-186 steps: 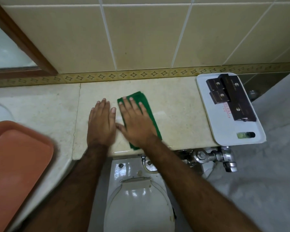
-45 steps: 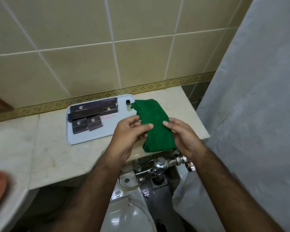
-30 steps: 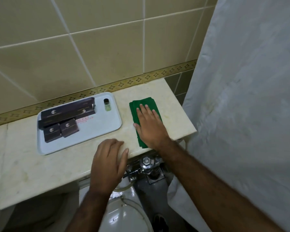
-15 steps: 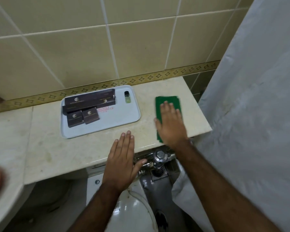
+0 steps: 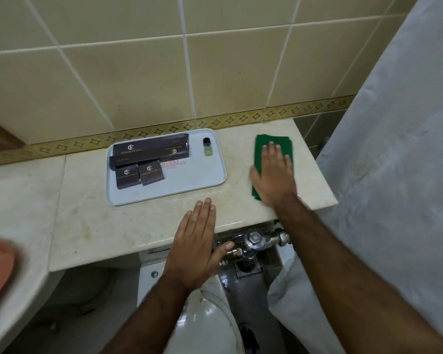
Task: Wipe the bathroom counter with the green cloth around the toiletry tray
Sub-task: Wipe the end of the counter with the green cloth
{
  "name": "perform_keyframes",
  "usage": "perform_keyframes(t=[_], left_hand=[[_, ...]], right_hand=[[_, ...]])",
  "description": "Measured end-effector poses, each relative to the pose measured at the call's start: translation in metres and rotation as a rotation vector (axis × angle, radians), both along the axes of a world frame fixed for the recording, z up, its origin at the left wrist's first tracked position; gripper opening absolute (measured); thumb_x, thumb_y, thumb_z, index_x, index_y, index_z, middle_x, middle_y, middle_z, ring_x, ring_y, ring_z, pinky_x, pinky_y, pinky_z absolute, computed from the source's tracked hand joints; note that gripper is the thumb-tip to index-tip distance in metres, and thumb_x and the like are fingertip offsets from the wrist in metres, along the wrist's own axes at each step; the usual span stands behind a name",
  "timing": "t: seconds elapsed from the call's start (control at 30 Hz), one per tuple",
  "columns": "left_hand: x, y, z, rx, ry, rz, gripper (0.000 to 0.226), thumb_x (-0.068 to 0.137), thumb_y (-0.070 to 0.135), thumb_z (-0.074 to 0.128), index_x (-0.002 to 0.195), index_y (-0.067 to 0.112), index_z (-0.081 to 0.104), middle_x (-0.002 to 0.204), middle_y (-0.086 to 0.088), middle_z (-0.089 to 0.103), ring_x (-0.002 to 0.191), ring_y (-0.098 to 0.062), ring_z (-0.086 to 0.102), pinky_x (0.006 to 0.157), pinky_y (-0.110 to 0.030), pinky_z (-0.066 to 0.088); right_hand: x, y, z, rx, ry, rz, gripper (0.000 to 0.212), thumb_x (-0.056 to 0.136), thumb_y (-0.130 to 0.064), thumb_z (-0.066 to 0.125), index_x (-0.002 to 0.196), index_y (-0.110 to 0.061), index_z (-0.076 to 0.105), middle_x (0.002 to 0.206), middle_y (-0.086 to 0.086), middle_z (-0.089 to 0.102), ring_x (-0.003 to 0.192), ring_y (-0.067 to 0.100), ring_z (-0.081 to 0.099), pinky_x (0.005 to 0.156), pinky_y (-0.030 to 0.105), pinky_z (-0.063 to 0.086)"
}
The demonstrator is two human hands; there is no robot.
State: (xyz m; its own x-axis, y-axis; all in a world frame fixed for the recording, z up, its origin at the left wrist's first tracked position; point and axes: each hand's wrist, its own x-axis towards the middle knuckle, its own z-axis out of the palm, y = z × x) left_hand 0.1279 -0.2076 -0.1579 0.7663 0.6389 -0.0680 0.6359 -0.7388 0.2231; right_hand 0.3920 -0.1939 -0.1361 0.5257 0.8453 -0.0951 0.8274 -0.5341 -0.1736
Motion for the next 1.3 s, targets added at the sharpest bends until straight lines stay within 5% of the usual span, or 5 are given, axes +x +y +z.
perform_keyframes(t=[0.3,0.47,0.6,1.0,1.3], left_hand=[[0.08,0.06,0.076,-0.066,-0.381,0.093,0.031,0.105,0.031,0.049,0.12,0.013,0.07,0.116,-0.005,0.071,0.107,-0.023,0.063,0.093,-0.034,0.046],[0.17,0.105,0.089,-0.027,0.069,0.074,0.054,0.102,0.044,0.052,0.144,0.01,0.051,0.144,-0.012,0.058,0.141,-0.031,0.042,0.122,-0.048,0.022],[0.195,0.109,0.072,-0.022,0.297,0.103,0.052,0.098,0.054,0.054,0.131,0.014,0.061,0.134,-0.012,0.062,0.132,-0.032,0.05,0.124,-0.056,0.005],[0.125,0.11,0.108,-0.451,-0.583,0.552,0.024,0.081,0.021,0.076,0.104,0.015,0.075,0.093,0.004,0.068,0.084,-0.012,0.061,0.072,-0.019,0.045],[-0.102,0.174,0.149,-0.436,-0.961,0.996,0.024,0.074,0.022,0.082,0.096,0.014,0.076,0.099,-0.009,0.077,0.095,-0.027,0.074,0.087,-0.047,0.062]], right_hand=[[-0.018,-0.06,0.022,0.039,0.167,0.045,0.065,0.106,-0.052,0.039,0.159,-0.015,0.039,0.169,0.008,0.033,0.156,0.028,0.028,0.128,0.046,0.025],[0.004,-0.102,0.038,-0.053,0.233,-0.379,0.052,0.089,-0.063,0.067,0.093,-0.011,0.072,0.089,0.007,0.074,0.08,0.022,0.068,0.064,0.03,0.051],[0.009,-0.121,0.026,0.077,0.755,-0.459,0.047,0.086,-0.044,0.081,0.076,0.001,0.074,0.072,0.015,0.078,0.071,0.03,0.077,0.067,0.038,0.062],[-0.016,-0.084,0.075,0.633,1.041,-0.559,0.016,0.089,-0.017,0.073,0.075,-0.017,0.066,0.088,0.006,0.074,0.087,0.021,0.074,0.071,0.034,0.065],[-0.163,0.051,0.116,0.499,1.149,-0.258,0.012,0.087,-0.019,0.08,0.087,-0.009,0.073,0.096,0.014,0.079,0.09,0.029,0.079,0.076,0.038,0.067]])
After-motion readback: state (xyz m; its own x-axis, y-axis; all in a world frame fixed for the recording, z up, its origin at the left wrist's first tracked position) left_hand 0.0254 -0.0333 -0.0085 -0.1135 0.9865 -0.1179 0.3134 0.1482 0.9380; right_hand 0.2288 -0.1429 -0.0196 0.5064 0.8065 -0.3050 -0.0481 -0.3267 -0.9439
